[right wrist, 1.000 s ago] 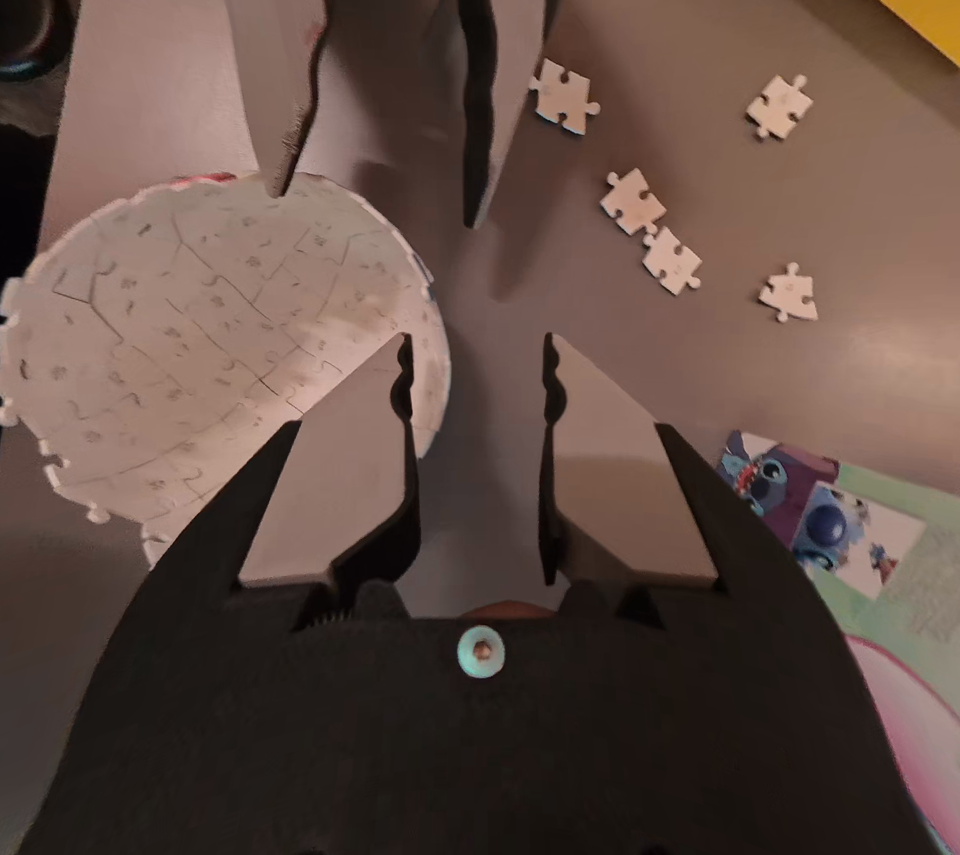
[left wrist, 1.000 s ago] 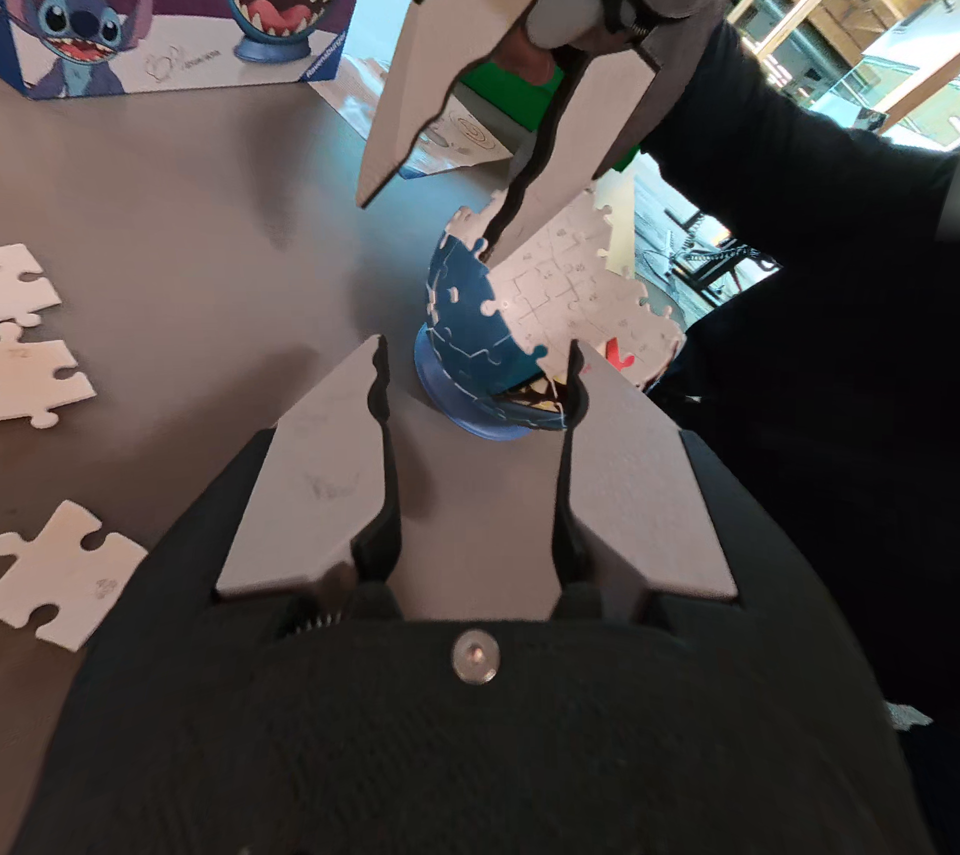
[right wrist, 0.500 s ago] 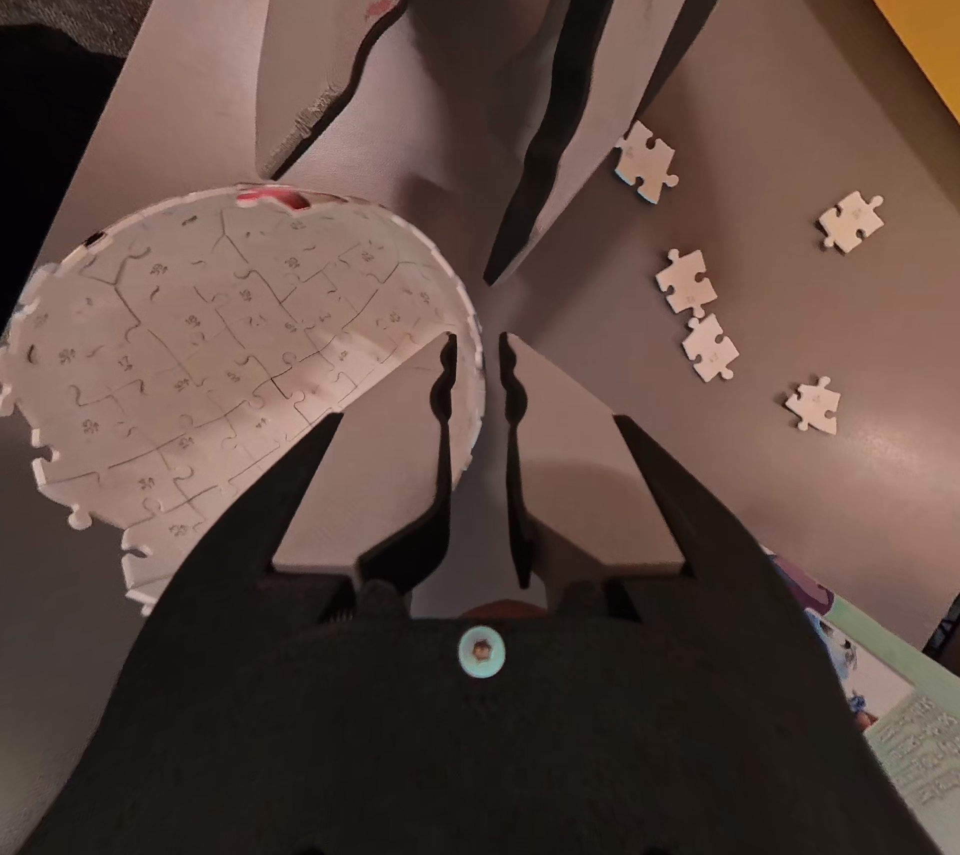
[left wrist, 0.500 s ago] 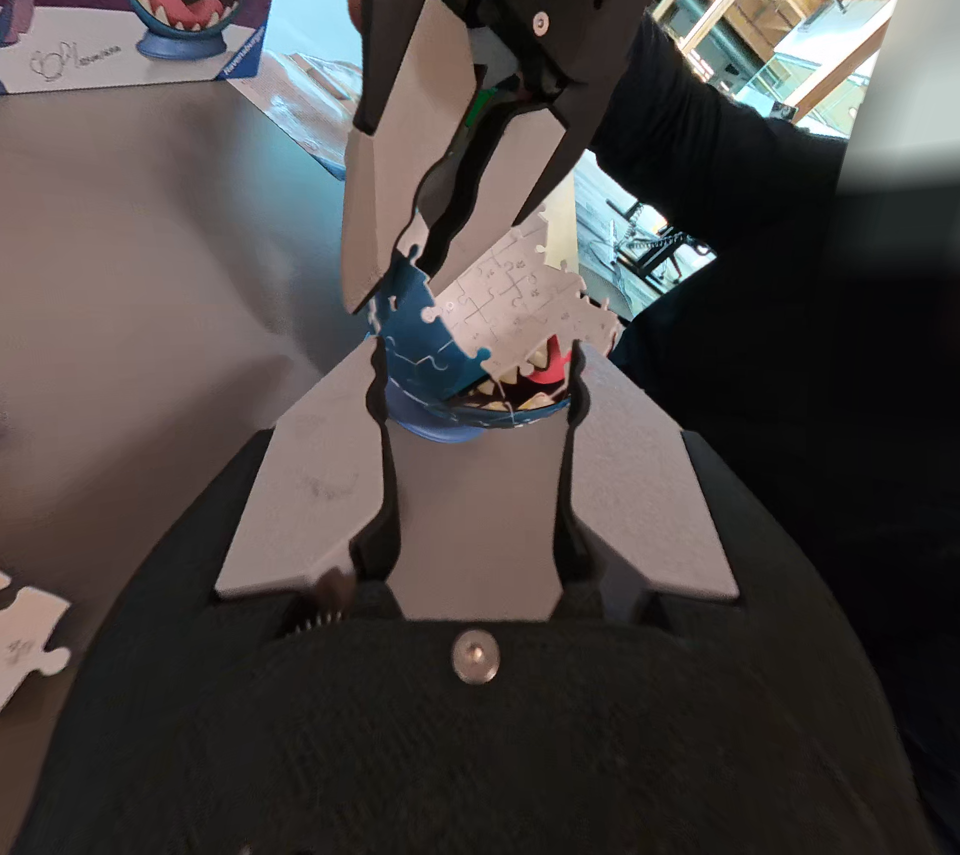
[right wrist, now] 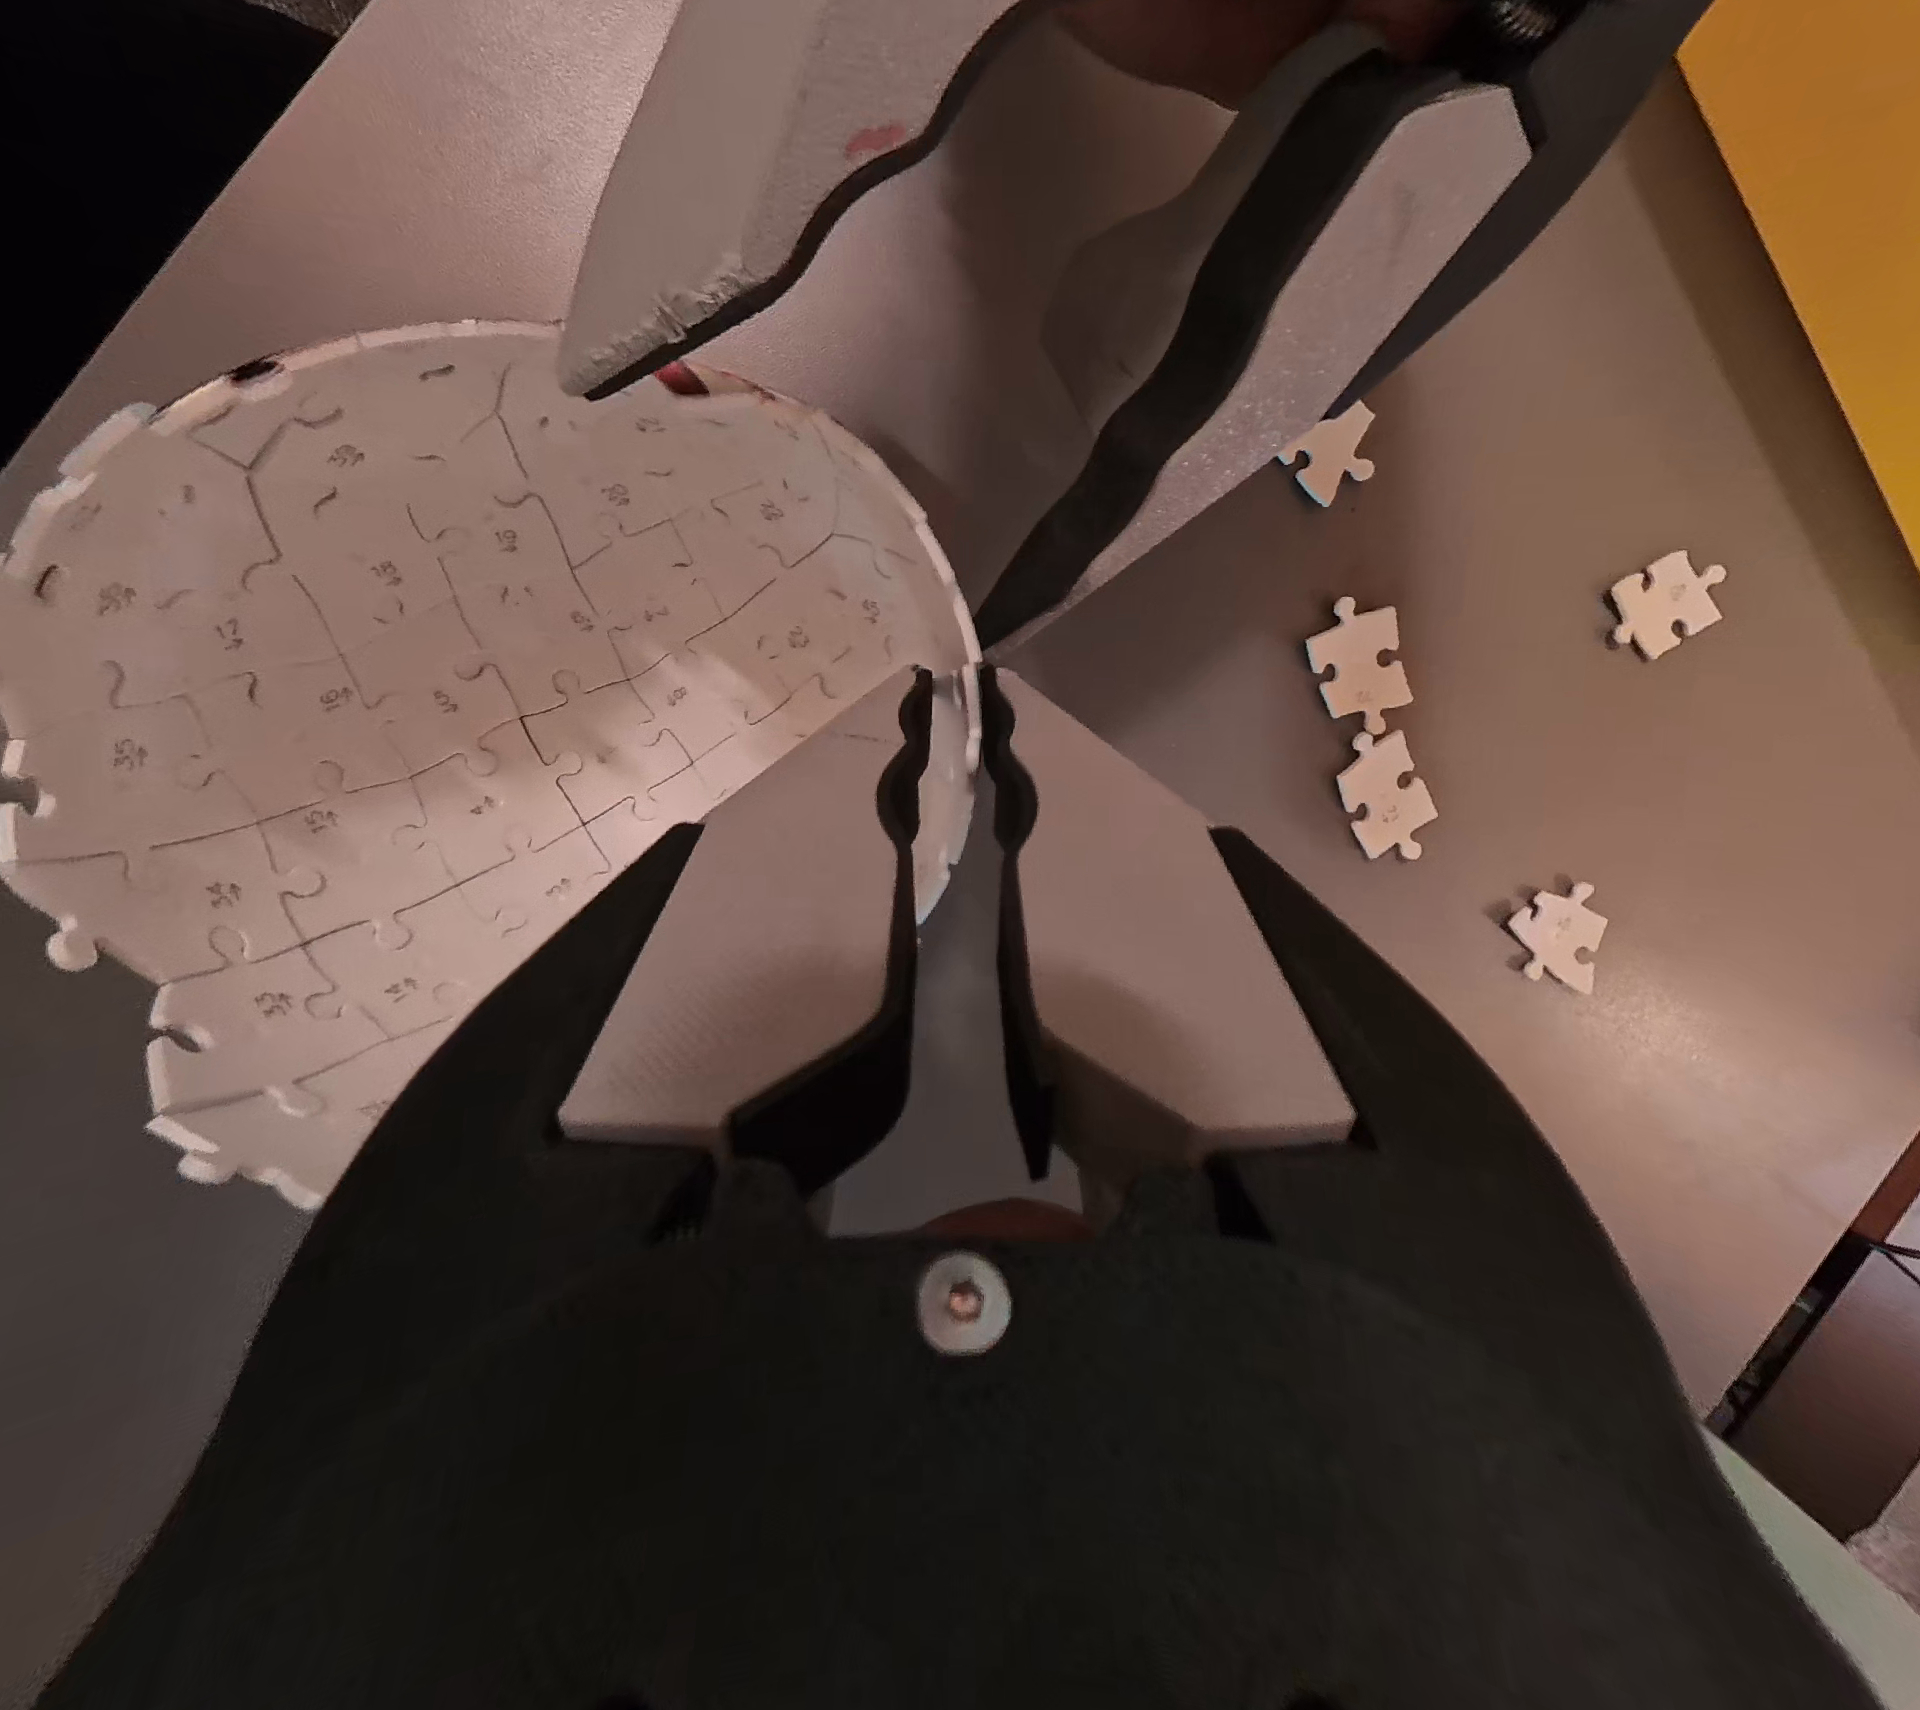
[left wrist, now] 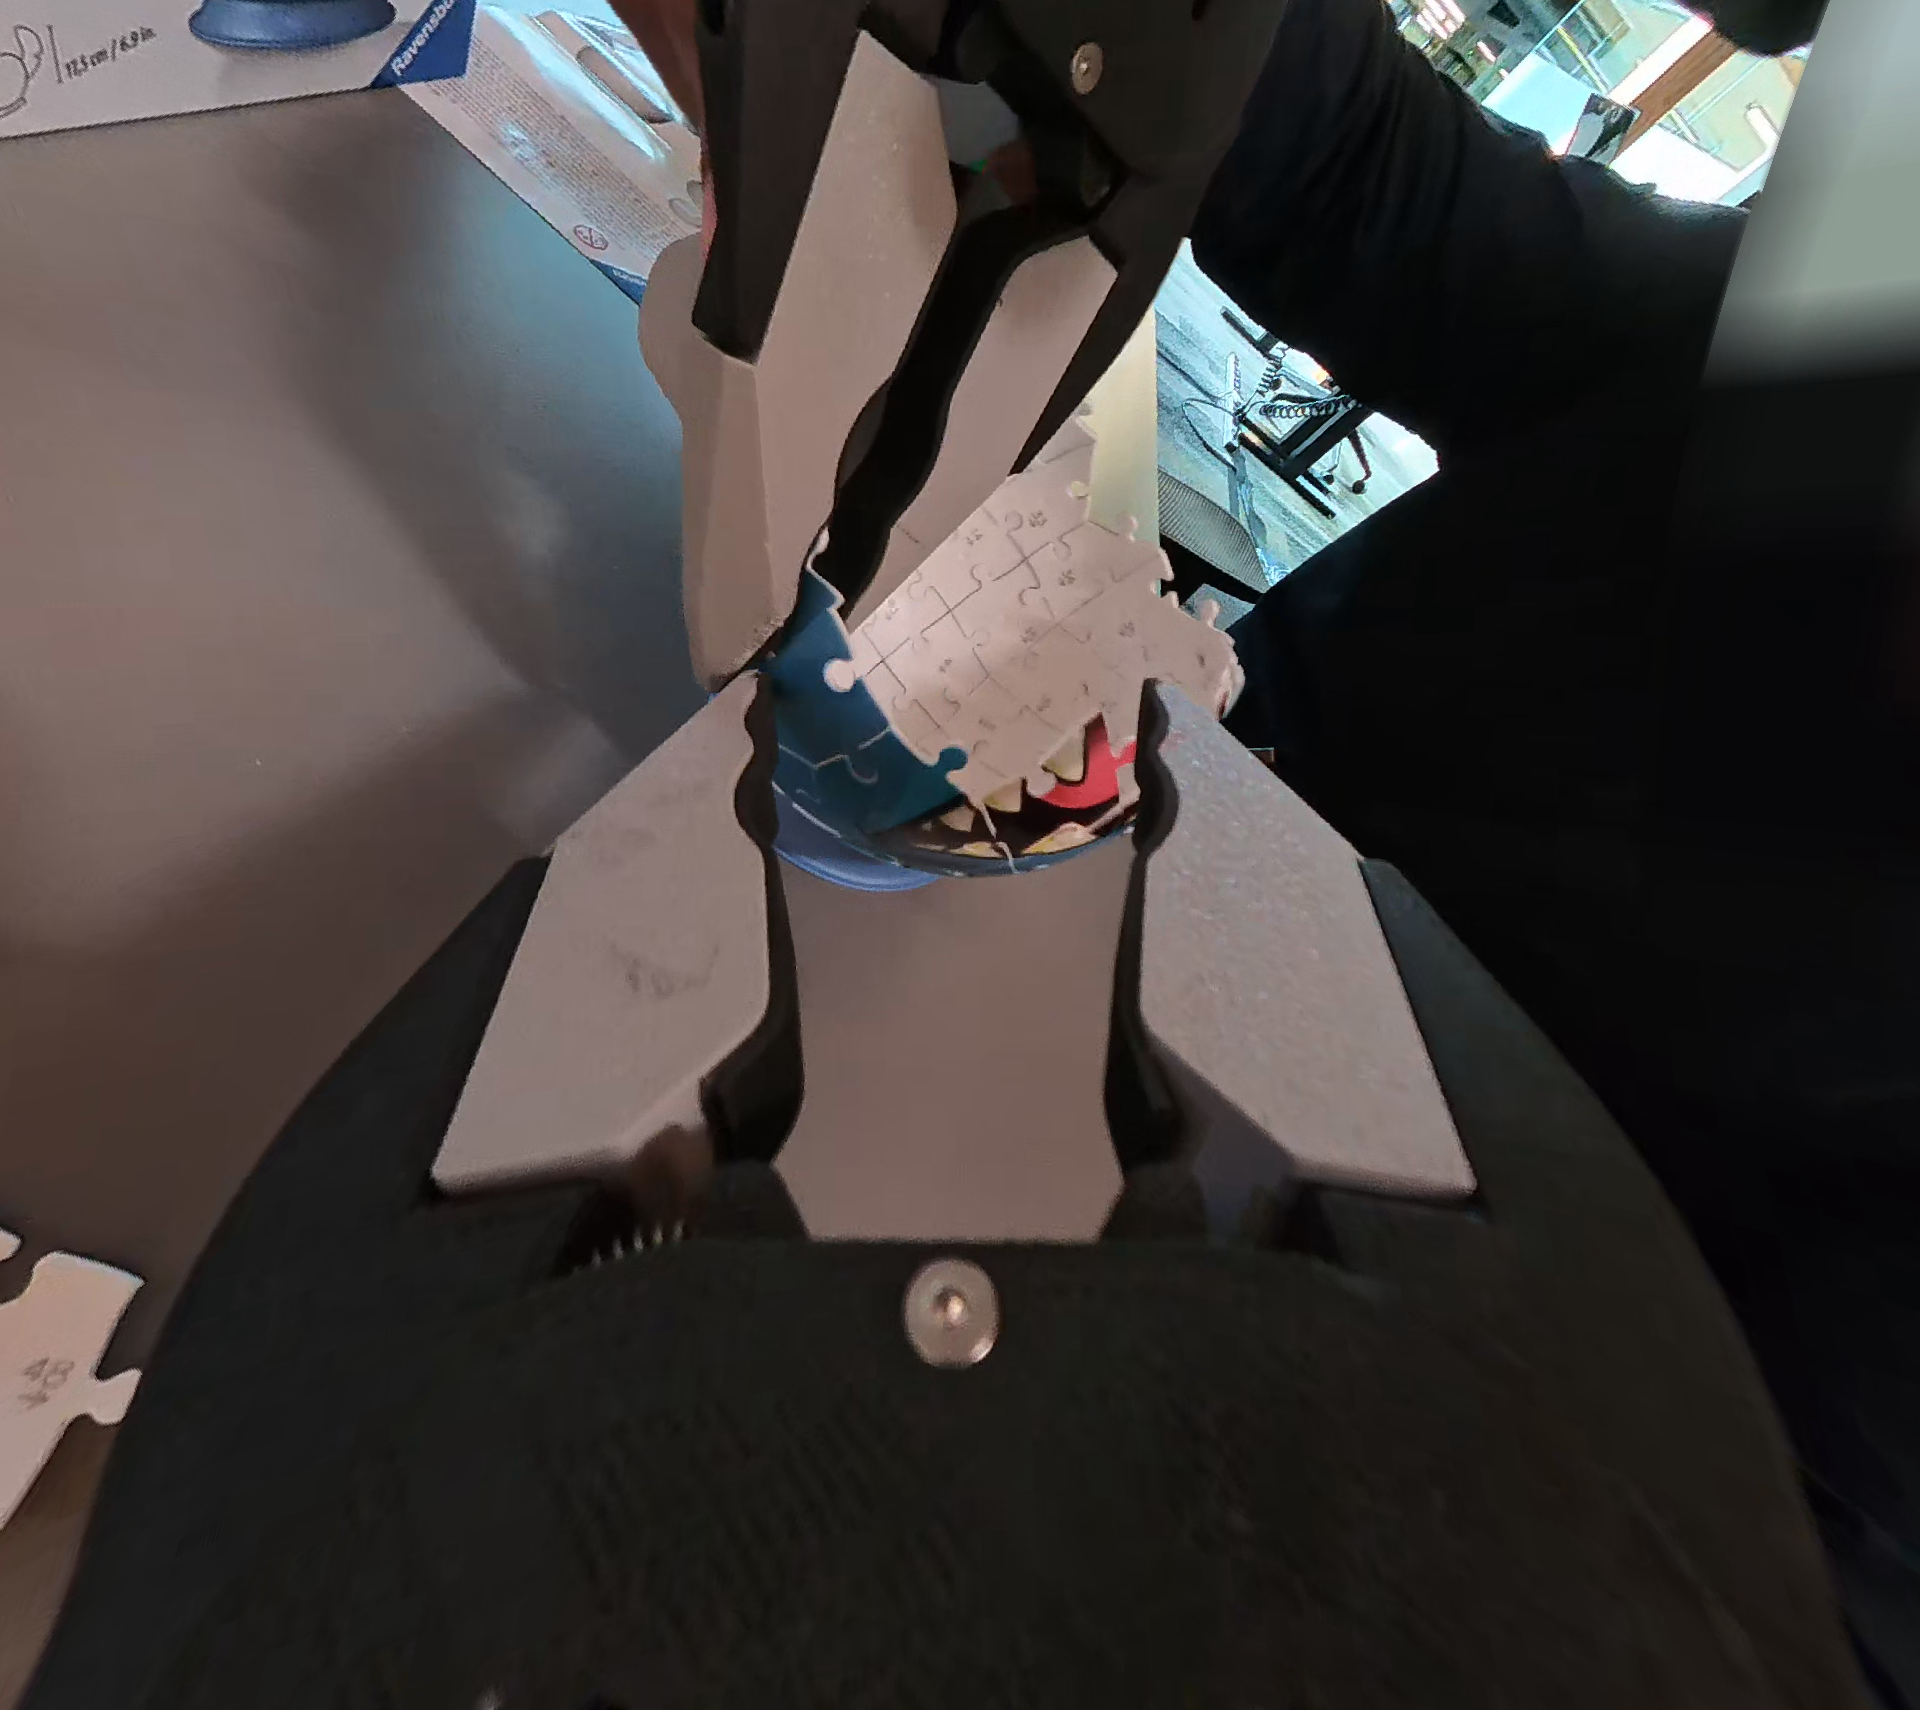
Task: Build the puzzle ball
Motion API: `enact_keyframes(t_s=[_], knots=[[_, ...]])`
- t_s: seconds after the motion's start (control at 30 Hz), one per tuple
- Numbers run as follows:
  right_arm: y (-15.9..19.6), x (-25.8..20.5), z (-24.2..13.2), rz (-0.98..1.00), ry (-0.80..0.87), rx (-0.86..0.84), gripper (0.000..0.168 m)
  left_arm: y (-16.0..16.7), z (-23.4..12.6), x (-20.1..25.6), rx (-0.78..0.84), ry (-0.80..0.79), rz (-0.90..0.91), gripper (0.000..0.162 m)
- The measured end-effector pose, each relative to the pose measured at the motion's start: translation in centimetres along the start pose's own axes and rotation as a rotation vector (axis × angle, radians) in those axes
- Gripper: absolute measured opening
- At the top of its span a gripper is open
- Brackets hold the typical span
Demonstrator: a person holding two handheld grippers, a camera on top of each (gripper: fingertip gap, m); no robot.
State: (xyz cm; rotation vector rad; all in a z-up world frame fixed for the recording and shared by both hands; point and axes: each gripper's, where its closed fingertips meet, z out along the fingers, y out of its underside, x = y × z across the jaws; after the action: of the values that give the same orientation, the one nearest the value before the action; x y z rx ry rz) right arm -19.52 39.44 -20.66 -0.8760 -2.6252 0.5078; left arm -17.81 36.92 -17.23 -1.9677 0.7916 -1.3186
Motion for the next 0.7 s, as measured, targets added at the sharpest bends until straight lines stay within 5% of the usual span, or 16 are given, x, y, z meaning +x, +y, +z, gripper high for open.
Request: enact_keyframes(t_s=[0.7], knots=[[0.89,-0.52,-0.27,0.071,-0.204,-0.002,0.001,-0.32,0.74,-0.53,-0.072,0.051,-0.012,0.063]])
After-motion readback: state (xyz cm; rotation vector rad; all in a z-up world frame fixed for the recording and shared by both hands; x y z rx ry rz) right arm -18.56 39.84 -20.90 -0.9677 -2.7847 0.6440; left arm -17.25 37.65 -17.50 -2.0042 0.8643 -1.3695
